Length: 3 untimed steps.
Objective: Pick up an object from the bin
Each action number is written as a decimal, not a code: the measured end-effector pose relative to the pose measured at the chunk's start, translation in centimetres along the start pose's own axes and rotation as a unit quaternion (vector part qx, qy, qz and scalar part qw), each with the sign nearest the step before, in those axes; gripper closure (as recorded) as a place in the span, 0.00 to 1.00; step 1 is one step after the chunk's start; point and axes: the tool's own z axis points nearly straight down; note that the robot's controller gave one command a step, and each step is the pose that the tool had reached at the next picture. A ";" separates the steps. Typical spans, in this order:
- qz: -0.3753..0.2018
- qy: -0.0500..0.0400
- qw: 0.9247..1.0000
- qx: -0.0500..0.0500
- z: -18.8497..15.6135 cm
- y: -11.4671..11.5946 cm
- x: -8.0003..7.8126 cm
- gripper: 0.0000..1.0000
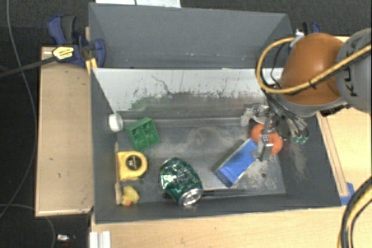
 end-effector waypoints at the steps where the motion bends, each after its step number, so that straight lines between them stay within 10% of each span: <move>1: -0.006 0.002 1.000 0.000 -0.6 2.8 1.6 0.00; 3: -0.226 -0.004 0.974 0.001 5.9 3.2 7.1 0.00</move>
Offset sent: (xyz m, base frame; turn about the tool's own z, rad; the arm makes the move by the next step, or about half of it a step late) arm -0.0432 0.0304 -0.0779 -0.4600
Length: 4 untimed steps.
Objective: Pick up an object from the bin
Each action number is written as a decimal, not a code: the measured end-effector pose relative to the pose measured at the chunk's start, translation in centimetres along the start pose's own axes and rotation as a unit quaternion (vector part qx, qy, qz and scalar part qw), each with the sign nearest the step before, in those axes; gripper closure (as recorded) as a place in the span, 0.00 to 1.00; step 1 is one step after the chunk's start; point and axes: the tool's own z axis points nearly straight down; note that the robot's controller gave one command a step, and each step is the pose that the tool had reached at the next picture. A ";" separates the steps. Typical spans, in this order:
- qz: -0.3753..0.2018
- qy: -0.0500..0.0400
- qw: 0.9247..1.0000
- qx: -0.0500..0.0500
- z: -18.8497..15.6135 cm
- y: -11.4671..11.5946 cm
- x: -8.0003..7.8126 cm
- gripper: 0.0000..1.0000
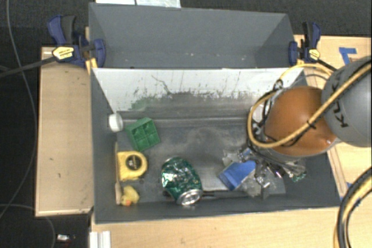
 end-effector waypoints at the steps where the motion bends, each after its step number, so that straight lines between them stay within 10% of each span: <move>1: 0.109 -0.001 0.994 0.000 0.9 -5.2 -3.5 1.00; 4: 0.106 -0.001 0.994 0.000 0.9 -5.2 -3.5 1.00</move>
Offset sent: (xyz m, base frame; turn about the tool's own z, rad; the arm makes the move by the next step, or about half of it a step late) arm 0.0000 0.0000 0.0000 0.0000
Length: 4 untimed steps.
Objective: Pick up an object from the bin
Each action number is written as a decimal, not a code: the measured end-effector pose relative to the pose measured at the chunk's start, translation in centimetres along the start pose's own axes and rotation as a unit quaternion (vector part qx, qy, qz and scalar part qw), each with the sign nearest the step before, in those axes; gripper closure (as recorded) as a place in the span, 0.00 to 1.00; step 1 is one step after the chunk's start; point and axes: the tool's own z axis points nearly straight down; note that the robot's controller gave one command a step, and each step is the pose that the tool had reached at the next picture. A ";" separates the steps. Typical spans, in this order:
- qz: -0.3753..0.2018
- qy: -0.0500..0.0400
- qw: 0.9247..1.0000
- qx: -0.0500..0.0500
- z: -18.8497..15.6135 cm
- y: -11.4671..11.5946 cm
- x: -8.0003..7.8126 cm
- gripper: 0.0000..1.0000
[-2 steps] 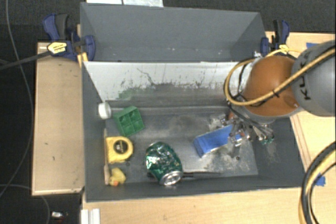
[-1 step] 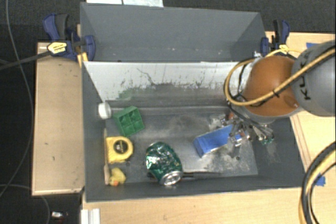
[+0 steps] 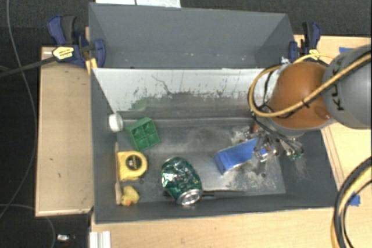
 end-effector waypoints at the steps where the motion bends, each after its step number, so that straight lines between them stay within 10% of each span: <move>1: -0.001 0.000 1.000 0.000 0.0 0.0 0.0 1.00; 4: -0.002 0.000 1.000 0.000 0.0 0.0 0.0 1.00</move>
Offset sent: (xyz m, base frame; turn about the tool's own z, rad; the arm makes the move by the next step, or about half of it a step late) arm 0.0000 0.0000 0.0000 0.0000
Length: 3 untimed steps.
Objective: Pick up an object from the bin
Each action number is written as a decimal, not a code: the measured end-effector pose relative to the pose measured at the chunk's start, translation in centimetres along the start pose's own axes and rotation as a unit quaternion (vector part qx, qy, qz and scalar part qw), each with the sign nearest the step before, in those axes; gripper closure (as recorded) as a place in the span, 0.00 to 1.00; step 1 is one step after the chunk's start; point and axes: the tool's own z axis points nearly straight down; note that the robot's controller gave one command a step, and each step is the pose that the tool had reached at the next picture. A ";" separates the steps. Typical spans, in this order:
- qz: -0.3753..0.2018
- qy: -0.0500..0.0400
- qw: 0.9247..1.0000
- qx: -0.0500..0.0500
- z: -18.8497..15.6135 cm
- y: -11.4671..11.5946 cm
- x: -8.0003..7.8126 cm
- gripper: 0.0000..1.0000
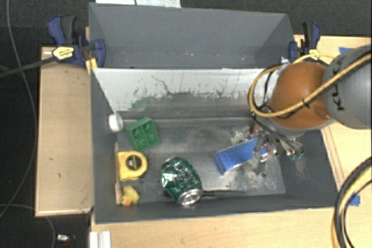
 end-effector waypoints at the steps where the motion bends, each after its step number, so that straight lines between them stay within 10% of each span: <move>1: 0.000 0.000 1.000 0.000 0.0 0.0 0.0 1.00; 3: -0.001 0.000 1.000 0.000 0.0 0.0 0.0 1.00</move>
Offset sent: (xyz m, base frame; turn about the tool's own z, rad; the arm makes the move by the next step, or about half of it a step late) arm 0.0000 0.0000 0.0000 0.0000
